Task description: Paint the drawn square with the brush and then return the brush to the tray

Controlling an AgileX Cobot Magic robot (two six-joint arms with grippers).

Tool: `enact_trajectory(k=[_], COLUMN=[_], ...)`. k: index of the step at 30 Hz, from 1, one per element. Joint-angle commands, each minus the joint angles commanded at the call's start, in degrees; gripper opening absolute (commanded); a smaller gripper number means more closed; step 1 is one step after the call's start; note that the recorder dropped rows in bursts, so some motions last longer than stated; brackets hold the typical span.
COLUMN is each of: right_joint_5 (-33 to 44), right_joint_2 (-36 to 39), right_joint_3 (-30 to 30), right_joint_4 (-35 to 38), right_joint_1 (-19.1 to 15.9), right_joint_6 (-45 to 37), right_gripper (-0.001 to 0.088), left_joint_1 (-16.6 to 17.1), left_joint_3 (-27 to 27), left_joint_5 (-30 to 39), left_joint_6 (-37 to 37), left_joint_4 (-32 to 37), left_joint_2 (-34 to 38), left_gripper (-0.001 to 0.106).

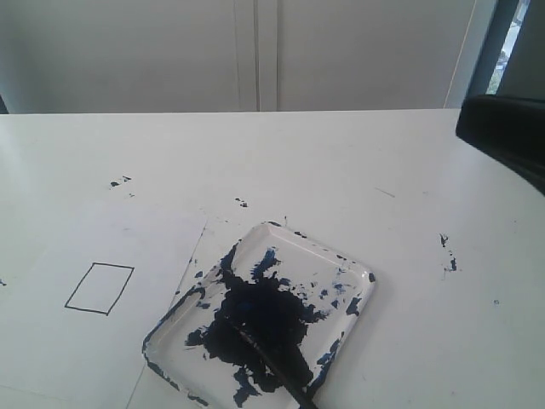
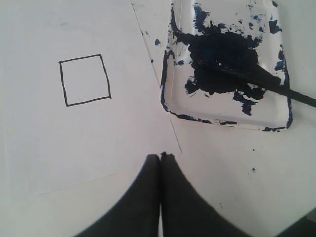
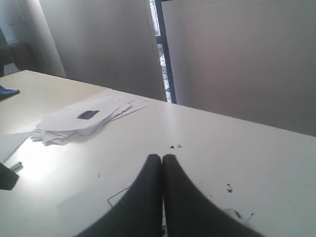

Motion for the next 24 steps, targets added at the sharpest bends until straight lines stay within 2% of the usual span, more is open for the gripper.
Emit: enact_trajectory(k=[3, 18, 24], right_joint_5=[2.6, 3.9, 10.3], right_joint_2=[0.0, 0.0, 0.0], right_joint_3=[0.0, 0.0, 0.0], right_joint_4=[0.0, 0.0, 0.0], right_joint_1=[0.0, 0.0, 0.0], right_joint_6=[-0.3, 0.2, -1.0], right_gripper=[0.0000, 0.0000, 0.0000], left_joint_1=[0.0, 0.0, 0.0], left_joint_3=[0.0, 0.0, 0.0], left_joint_5=[-0.1, -0.3, -0.3], left_joint_6=[0.4, 1.5, 1.5], left_joint_4=[0.1, 0.1, 0.1], left_joint_2=[0.0, 0.0, 0.0], left_gripper=[0.000, 0.000, 0.000])
